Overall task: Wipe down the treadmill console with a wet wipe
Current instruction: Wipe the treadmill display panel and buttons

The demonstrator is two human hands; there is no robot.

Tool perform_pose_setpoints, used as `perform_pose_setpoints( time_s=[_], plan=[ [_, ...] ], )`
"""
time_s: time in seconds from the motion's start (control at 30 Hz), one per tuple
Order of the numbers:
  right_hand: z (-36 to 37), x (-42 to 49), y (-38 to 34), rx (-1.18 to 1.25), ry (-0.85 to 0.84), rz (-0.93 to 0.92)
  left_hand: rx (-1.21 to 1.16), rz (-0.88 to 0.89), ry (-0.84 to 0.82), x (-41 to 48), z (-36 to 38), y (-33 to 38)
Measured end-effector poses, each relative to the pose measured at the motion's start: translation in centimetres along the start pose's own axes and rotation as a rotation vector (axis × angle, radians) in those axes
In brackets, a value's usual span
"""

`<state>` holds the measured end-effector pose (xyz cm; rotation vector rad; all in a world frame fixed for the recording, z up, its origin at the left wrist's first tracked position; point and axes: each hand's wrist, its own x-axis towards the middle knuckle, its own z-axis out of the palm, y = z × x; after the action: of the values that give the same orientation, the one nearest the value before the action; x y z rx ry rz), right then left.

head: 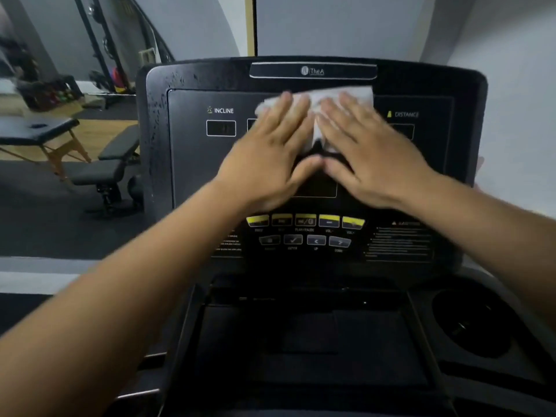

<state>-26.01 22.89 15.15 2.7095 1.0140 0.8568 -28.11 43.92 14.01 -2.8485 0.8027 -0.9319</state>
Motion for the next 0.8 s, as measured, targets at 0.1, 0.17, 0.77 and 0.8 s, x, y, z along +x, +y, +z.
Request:
perform_pose_setpoints(
  time_s=[0.1,0.17,0.77,0.8],
  plan=[
    [-1.5,2.4,0.9,-0.002,0.018,0.051,-0.008,-0.068,-0.006,3.4,-1.4,-0.4],
    [-0.7,0.9,0.1,0.001,0.018,0.041,-0.020,-0.039,0.007,1.8,-0.5,0.6],
    [-0.8,1.5,-1.2,0.084,0.007,0.139,-0.057,-0.080,0.032,2.5,-0.5,0.7],
    [0.0,-0.6,-1.8,0.088,-0.007,0.119,-0.060,-0.047,0.019,0.7,0.4,1.6]
  ],
)
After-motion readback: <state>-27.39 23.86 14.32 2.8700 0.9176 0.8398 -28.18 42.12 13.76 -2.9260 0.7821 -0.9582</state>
